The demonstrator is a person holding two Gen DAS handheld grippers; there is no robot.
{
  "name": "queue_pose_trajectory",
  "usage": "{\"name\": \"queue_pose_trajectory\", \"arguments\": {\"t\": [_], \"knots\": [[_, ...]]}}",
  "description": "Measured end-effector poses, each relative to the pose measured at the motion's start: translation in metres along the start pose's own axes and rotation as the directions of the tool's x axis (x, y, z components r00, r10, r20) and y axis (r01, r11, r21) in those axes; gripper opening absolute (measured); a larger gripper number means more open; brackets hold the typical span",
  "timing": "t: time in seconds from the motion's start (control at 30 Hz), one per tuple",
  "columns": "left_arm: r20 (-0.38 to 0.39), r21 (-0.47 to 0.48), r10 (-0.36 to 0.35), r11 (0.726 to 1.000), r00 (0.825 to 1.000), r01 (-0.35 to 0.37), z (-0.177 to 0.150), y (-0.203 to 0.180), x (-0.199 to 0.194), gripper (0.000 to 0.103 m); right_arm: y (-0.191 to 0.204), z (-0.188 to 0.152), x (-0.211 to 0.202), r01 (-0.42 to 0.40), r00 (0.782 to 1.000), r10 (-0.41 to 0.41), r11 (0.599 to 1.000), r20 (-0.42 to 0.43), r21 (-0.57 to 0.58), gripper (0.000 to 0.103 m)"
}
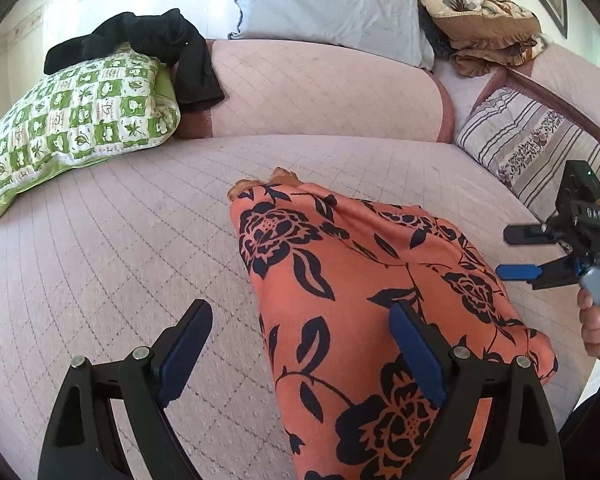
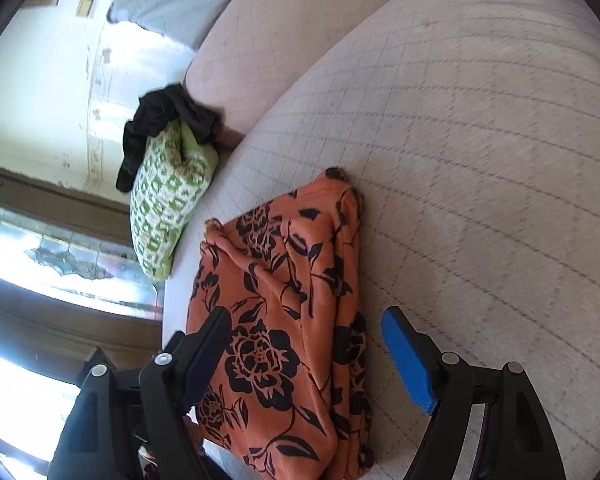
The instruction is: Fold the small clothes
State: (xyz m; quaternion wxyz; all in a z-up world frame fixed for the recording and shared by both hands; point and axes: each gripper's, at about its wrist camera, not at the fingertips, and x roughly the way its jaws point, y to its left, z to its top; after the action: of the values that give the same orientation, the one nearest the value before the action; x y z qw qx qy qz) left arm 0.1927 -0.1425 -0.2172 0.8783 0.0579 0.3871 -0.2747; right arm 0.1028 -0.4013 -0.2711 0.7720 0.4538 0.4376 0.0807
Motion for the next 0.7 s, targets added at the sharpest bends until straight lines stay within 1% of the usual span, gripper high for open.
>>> {"name": "queue_pose_trajectory", "arguments": {"t": [0.17, 0.4, 0.7], "knots": [[-0.006, -0.023, 0.001, 1.0, 1.0, -0.001, 0.002, 0.006, 0.002, 0.09, 0.004, -0.006, 0.014, 0.034, 0.998, -0.037, 0.998, -0.051, -0.051, 0.081], [-0.004, -0.008, 0.02, 1.0, 1.0, -0.02, 0.004, 0.003, 0.001, 0.09, -0.008, -0.009, 0.019, 0.047, 0.996, -0.05, 0.998, -0.069, -0.042, 0.081], [-0.006, -0.011, 0.034, 0.999, 0.999, -0.034, 0.007, 0.007, 0.003, 0.09, -0.006, -0.012, 0.026, 0.05, 0.994, -0.056, 0.997, -0.091, -0.064, 0.08]]}}
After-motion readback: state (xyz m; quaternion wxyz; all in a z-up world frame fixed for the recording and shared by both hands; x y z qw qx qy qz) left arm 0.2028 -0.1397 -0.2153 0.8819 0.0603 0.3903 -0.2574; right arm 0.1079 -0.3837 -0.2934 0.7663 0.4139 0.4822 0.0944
